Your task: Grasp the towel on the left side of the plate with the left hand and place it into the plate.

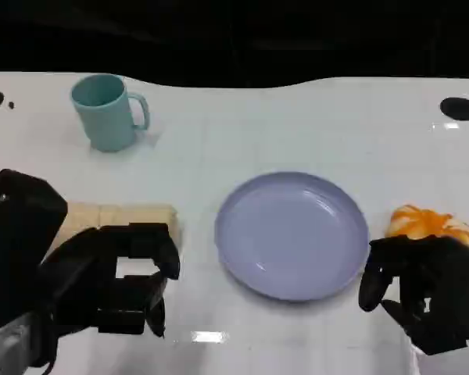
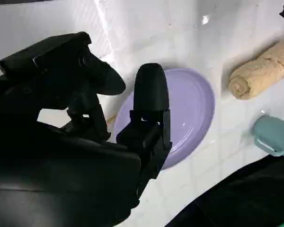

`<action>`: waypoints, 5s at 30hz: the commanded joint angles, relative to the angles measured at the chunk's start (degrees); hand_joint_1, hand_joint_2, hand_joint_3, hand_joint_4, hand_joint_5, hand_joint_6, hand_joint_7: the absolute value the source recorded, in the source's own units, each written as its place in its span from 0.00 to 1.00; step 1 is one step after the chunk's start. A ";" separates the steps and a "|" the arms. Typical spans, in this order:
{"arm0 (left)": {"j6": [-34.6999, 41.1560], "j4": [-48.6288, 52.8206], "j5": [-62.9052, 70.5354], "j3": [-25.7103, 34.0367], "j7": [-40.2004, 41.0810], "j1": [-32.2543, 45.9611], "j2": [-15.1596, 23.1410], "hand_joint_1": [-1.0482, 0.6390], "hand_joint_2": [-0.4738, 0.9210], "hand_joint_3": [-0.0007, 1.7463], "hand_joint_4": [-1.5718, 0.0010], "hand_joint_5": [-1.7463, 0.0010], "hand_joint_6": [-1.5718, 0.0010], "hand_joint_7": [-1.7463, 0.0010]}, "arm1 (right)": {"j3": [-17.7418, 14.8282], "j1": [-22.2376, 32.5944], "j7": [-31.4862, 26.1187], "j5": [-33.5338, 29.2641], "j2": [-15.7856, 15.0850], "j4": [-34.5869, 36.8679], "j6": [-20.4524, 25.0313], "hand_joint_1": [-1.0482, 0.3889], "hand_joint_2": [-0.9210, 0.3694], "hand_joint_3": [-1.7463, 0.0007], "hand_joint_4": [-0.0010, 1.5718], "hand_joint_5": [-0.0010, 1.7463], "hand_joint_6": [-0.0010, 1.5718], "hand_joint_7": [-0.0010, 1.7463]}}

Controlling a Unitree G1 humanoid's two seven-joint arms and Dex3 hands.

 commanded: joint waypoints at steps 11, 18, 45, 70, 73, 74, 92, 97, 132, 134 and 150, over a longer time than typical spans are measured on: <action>0.36 0.00 -0.27 0.39 0.36 -0.33 0.95 0.57 0.70 0.75 0.48 0.00 0.55 0.08 | -0.06 -0.50 -0.08 -0.12 -0.52 -0.35 -0.04 0.73 0.25 0.42 0.45 0.99 0.44 0.80; 0.26 -0.28 -0.17 0.35 0.25 -0.27 1.20 0.57 0.70 0.75 0.48 0.00 0.55 0.07 | -0.02 -0.51 -0.06 -0.23 -0.49 -0.21 -0.29 0.73 0.25 0.41 0.45 0.98 0.44 0.80; -11.64 0.00 7.83 -0.34 6.14 2.54 -1.16 0.53 0.80 0.49 0.65 0.34 0.56 0.67 | 0.78 -1.07 -0.44 -0.30 0.04 -0.24 0.07 0.73 0.25 0.41 0.45 0.99 0.44 0.81; -41.50 15.58 54.26 -13.05 4.90 -6.95 13.33 0.34 0.99 0.00 0.92 0.76 0.84 1.00 | 2.57 -2.22 -1.33 -0.86 1.78 -1.42 2.55 0.73 0.26 0.40 0.46 0.99 0.44 0.81; -41.11 19.49 57.14 -15.15 4.00 -10.36 12.74 0.33 0.98 0.00 0.91 0.76 0.85 1.00 | 2.40 -2.07 -1.29 -0.75 1.77 -1.77 3.17 0.72 0.27 0.39 0.46 0.99 0.44 0.81; -40.91 21.25 57.77 -15.86 3.69 -11.63 12.39 0.33 0.97 0.00 0.91 0.76 0.85 1.00 | 2.38 -2.03 -1.28 -0.77 1.73 -1.89 3.31 0.72 0.27 0.39 0.45 0.99 0.44 0.81; -45.95 57.09 65.12 -27.33 6.35 -31.49 6.11 0.32 1.00 0.01 0.77 0.88 0.79 0.98 | 1.90 -0.66 -0.99 -0.86 0.83 -4.66 5.15 0.73 0.26 0.40 0.45 0.99 0.44 0.81; -47.48 64.65 65.58 -29.16 7.66 -33.88 3.78 0.32 1.00 0.03 0.73 0.89 0.74 0.98 | 1.64 -0.46 -0.79 -0.54 0.59 -4.59 4.51 0.72 0.26 0.40 0.45 0.99 0.44 0.81; -60.56 76.86 63.53 -26.91 39.86 -32.86 1.59 0.51 0.75 0.51 0.46 0.00 0.61 0.00 | 1.17 -0.32 -0.76 0.07 0.02 -5.41 5.76 0.73 0.27 0.39 0.45 0.99 0.44 0.80; -60.97 75.10 62.99 -25.94 40.55 -32.62 1.69 0.51 0.76 0.52 0.44 0.00 0.60 0.00 | 1.42 -0.41 -0.95 -0.04 0.27 -5.42 6.06 0.73 0.27 0.39 0.46 0.99 0.44 0.80; -57.53 54.68 61.11 -24.36 31.04 -33.08 -0.89 0.49 0.70 0.53 0.43 0.00 0.60 0.01 | 1.94 -0.06 -1.48 -0.09 0.85 -7.04 8.35 0.73 0.26 0.40 0.45 0.99 0.44 0.80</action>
